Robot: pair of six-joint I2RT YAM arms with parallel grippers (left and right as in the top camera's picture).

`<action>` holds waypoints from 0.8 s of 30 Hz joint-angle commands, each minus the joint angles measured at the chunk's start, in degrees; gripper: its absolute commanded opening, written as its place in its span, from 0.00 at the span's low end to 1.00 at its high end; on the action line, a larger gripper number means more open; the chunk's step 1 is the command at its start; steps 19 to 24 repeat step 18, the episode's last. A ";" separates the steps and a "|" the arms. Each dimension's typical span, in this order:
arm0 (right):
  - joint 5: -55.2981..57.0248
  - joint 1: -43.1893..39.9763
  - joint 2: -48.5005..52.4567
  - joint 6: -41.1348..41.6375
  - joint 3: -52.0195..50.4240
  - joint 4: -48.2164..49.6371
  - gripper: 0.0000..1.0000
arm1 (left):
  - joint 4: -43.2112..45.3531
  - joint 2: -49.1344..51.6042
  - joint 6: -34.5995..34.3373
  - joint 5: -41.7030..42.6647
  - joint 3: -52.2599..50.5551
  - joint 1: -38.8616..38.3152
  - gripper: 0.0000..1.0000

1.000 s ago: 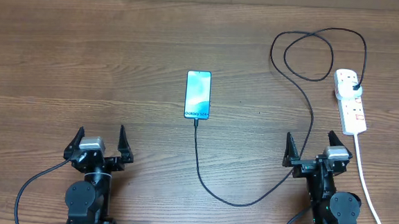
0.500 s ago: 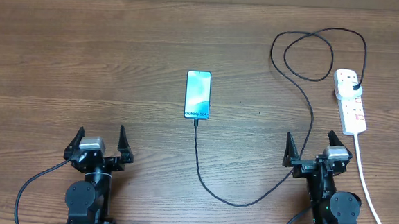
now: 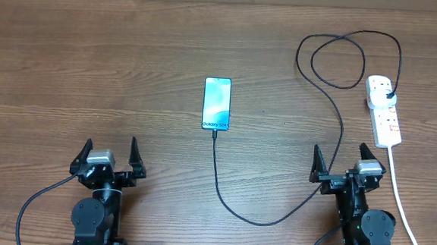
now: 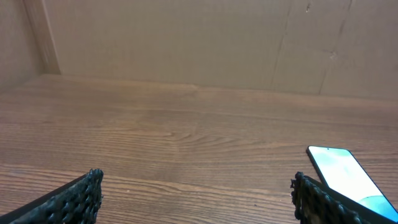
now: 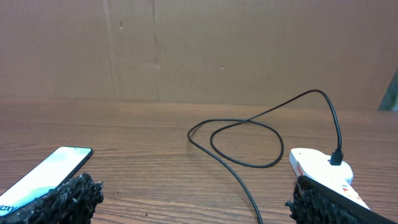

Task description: Plug charger to phone and switch on socket

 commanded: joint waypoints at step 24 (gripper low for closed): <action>0.11 -0.37 -0.46 -0.09 -0.61 0.31 1.00 | 0.02 -0.66 0.87 0.28 -0.20 0.26 1.00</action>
